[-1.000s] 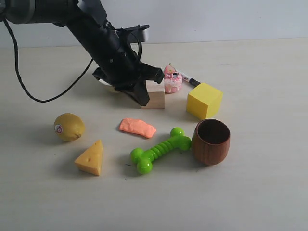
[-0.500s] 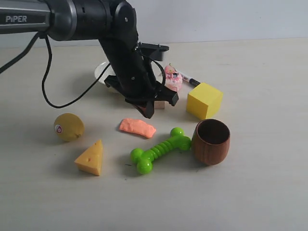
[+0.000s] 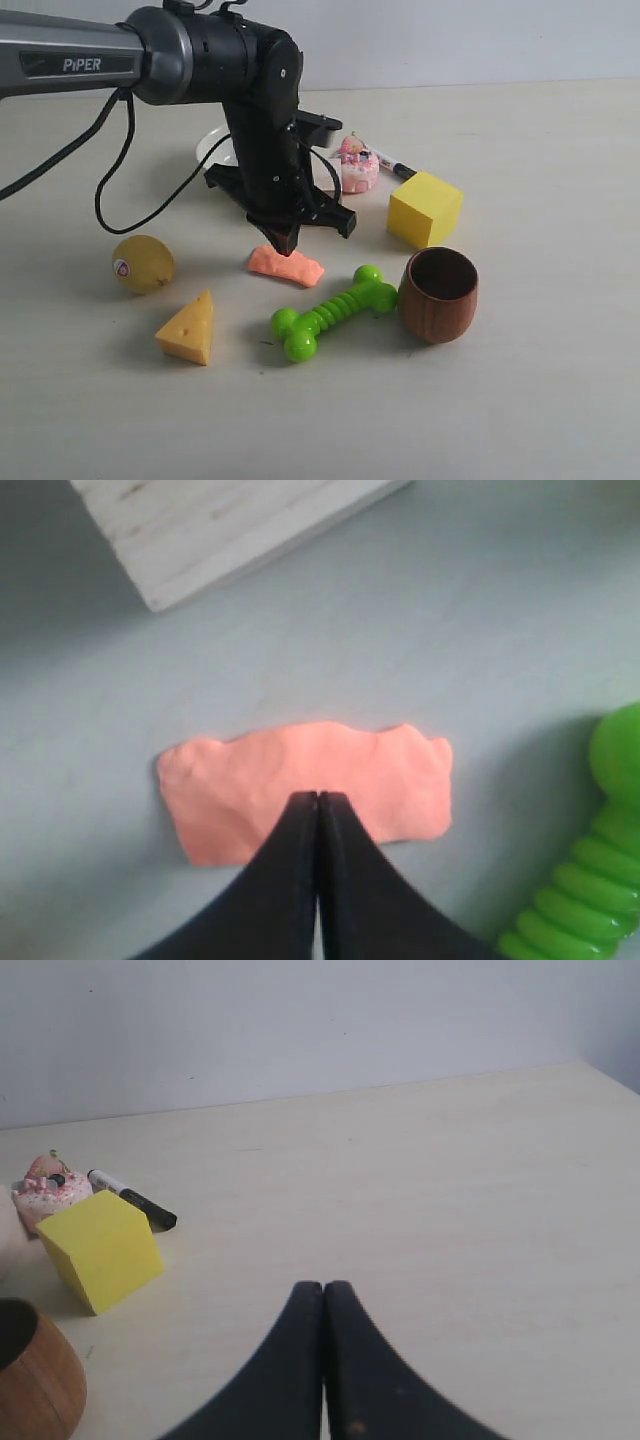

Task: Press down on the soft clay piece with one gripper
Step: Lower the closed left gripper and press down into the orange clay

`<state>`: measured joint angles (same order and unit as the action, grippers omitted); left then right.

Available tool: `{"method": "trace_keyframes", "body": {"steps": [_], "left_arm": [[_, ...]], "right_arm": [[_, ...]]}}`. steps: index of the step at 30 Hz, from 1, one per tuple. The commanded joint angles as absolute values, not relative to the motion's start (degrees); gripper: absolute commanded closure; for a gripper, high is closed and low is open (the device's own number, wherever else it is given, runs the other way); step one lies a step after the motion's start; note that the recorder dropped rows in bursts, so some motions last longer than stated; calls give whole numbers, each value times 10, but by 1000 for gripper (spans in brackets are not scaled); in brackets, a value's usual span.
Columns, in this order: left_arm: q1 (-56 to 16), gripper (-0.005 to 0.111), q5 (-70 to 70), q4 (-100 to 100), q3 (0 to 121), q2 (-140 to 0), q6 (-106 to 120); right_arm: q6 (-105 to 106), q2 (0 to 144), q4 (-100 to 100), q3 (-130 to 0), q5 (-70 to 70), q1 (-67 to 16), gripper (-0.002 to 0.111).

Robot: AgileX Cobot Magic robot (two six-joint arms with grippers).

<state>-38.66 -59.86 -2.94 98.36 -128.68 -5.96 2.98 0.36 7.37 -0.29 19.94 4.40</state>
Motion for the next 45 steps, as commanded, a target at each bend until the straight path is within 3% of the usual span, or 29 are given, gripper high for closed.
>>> {"method": "trace_keyframes", "body": {"steps": [1, 45], "left_arm": [[-390, 107, -592, -25, 986, -1288, -66], [-390, 107, -638, -25, 986, -1400, -78]], "right_arm": [[29, 0, 74, 0, 197, 46, 108], [29, 0, 74, 0, 198, 46, 108]]}}
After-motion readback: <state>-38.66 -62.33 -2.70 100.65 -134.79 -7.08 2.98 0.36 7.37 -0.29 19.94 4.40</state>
